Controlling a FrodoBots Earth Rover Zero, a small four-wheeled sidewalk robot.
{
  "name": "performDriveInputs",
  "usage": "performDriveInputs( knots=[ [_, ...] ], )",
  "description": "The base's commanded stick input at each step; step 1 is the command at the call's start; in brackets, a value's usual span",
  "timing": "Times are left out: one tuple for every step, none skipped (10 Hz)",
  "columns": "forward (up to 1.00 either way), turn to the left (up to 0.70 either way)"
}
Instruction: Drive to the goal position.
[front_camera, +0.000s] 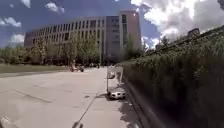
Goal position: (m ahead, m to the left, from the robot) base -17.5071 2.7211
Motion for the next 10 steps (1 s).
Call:
performDriveInputs(
  knots=[
    [0.06,0.0],
    [0.06,0.0],
    [0.06,0.0],
    [0.06,0.0],
    [0.06,0.0],
    [0.06,0.0],
    [0.06,0.0],
    [0.06,0.0],
    [0.06,0.0],
    [0.06,0.0]
  ],
)
